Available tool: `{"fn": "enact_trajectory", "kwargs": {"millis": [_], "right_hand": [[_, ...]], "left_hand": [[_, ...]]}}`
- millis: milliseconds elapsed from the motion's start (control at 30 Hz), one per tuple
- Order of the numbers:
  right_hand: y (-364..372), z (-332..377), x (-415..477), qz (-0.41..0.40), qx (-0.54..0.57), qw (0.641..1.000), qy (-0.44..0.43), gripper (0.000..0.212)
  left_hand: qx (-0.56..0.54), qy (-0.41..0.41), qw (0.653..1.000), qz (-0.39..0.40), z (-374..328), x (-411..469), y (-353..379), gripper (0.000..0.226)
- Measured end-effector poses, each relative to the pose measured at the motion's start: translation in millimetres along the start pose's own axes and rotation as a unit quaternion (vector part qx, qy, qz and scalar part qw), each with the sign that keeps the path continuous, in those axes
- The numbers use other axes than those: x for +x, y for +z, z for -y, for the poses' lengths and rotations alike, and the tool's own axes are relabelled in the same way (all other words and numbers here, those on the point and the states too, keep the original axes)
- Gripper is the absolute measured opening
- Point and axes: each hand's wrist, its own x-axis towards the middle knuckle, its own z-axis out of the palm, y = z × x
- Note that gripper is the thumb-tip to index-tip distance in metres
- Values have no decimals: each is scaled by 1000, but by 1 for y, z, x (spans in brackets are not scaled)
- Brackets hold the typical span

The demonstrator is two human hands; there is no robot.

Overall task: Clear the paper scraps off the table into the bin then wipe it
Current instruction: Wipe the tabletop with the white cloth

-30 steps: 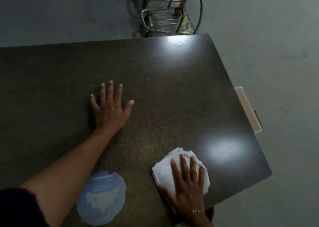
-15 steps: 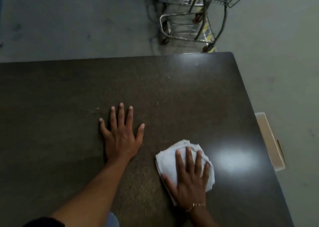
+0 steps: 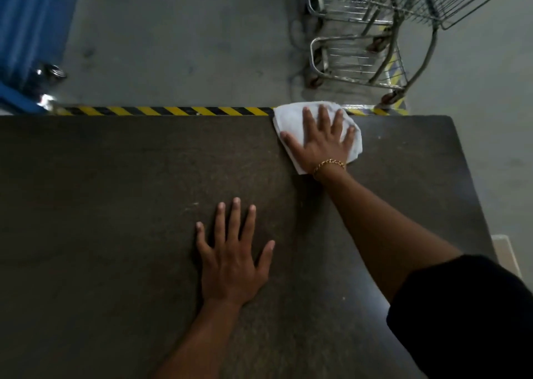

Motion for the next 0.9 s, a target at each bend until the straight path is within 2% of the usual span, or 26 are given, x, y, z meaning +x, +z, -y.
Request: {"fn": "enact_trajectory", "kwargs": {"millis": [100,200,400,567,633,667,700,733,767,800,833,867,900], "right_hand": [[5,-7,-24,2,-13,1000,-13,85],[20,-30,-97,3,-23,999,-31,86],[54,-84,-302,10,-18,1000,23,85],[79,-115,-497,10,-24,996,88,88],[96,-123,-567,47,-93,987,123,90],[103,-118,-582,73,-120,976,169,86],[101,-111,-578,108,-99,964,222,73],[84,-101,-573,156,-8,947,281,48],[69,-94,-555,196,82,912,351,23],[59,-94,-543,198,136,893,380,30],[55,-95,-527,146,133,896,398,38],[53,-95,-518,86,34,919,384,43],[64,-100,-513,21,-9,956,293,59]], "left_hand": [[3,-1,1000,9,0,1,0,77],[-1,-5,1000,14,-1,0,-1,76],[-18,2,999,30,-2,0,-2,75],[-26,88,995,37,-11,-5,-8,75],[-41,75,995,51,-33,-2,-8,75],[-51,59,995,62,-45,-2,-7,76],[-57,40,995,71,-56,-1,-5,77],[-55,26,995,74,-63,-2,-3,78],[-43,18,996,71,-68,-3,0,79],[-28,15,997,65,-69,-4,4,79],[-18,15,998,58,-69,-5,6,79],[-13,16,999,50,-68,-5,8,80],[-13,17,999,43,-68,-5,9,79]]}}
